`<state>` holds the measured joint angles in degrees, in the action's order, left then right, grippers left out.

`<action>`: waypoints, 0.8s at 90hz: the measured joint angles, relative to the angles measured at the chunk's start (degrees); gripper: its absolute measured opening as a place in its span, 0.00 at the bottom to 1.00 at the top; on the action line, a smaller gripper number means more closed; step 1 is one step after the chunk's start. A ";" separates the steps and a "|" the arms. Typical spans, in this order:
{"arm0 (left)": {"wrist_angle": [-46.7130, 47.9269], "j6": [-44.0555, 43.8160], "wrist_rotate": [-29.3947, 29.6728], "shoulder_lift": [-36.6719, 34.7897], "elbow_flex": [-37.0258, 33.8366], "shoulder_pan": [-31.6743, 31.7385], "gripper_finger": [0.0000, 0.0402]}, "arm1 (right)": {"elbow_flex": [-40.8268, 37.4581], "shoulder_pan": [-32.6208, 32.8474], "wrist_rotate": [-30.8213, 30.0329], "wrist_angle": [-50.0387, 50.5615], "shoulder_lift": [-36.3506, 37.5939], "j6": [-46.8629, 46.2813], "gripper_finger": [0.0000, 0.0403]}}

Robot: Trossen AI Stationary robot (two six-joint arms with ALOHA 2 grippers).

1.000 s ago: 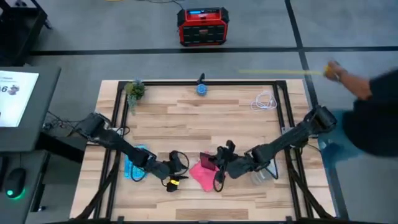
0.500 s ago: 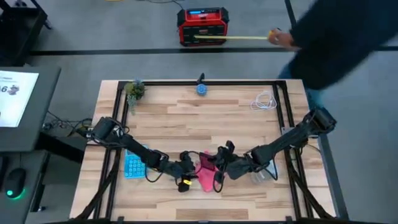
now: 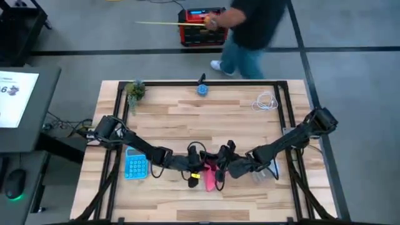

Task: Apply microfiber cloth
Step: Wipe the black cellphone with the pink microfiber cloth

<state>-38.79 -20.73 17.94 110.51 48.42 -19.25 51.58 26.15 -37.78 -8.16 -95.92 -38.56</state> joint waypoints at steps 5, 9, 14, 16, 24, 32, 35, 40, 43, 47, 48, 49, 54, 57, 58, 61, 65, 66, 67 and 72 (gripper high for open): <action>-0.73 0.01 0.09 0.52 0.00 0.62 0.00 | -0.43 -0.11 -0.46 -0.86 0.00 0.12 0.06; -1.64 -0.07 0.14 1.24 0.06 0.94 0.00 | -0.46 -0.11 -0.72 -1.03 0.00 0.30 0.06; -2.77 -0.55 0.41 2.90 0.74 1.10 0.00 | -0.49 -0.11 -1.21 -1.49 -0.02 0.97 0.06; -3.20 -0.71 0.45 3.65 1.06 1.12 0.00 | -0.49 -0.11 -1.44 -1.67 -0.04 1.20 0.06; -2.90 -1.49 0.84 7.19 3.44 1.14 0.00 | -0.55 -0.48 -2.05 -2.45 -0.11 1.76 0.06; 3.09 -2.59 1.14 9.30 6.62 1.41 0.00 | -0.55 -0.95 -2.14 -3.26 -0.15 1.78 0.06; 5.97 -3.21 1.34 9.45 7.85 1.67 0.00 | -0.56 -1.19 -2.40 -3.49 -0.17 1.76 0.06; 11.63 -4.27 1.98 9.31 10.03 2.11 0.00 | -0.59 -1.26 -2.96 -3.63 -0.17 1.79 0.06; 14.63 -4.77 2.83 9.26 11.12 2.25 0.00 | -0.59 -1.27 -3.42 -3.63 -0.18 1.90 0.06; 17.26 -5.10 3.96 9.26 12.16 2.22 0.00 | -0.59 -1.25 -3.56 -3.65 -0.20 1.97 0.06; 17.67 -5.14 4.26 9.26 12.35 2.16 0.00 | -0.59 -1.25 -3.56 -3.66 -0.20 1.98 0.06; 17.84 -5.11 4.52 9.26 12.43 2.04 0.00 | -0.59 -1.25 -3.56 -3.67 -0.20 1.98 0.06; 17.66 -4.05 5.54 8.95 12.50 1.32 0.00 | -0.59 -1.20 -3.51 -3.89 -0.20 2.22 0.06; 17.59 -2.80 6.37 8.62 12.44 0.75 0.00 | -0.59 -1.18 -3.49 -4.09 -0.20 2.20 0.06; 17.53 -2.29 6.76 8.52 12.40 0.53 0.00 | -0.59 -1.16 -3.49 -4.15 -0.20 2.17 0.06; 17.14 -0.97 8.27 8.25 12.30 -0.14 0.00 | -0.56 -1.16 -3.44 -4.44 -0.18 2.10 0.06; 16.74 0.82 10.52 7.79 12.22 -1.08 0.00 | -0.51 -1.16 -3.34 -4.79 -0.15 1.94 0.06; 16.61 1.31 11.21 7.68 12.20 -1.31 0.00 | -0.51 -1.16 -3.34 -4.87 -0.15 1.94 0.06; 16.41 1.76 11.76 7.60 12.20 -1.53 0.00 | -0.51 -1.15 -3.34 -4.94 -0.15 1.91 0.06; 14.95 3.52 14.71 7.34 12.20 -2.39 0.00 | -0.44 -1.11 -3.30 -5.03 -0.11 1.93 0.06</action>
<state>-23.84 -17.21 32.65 117.85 60.62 -21.64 51.13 25.04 -41.08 -13.19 -96.03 -36.63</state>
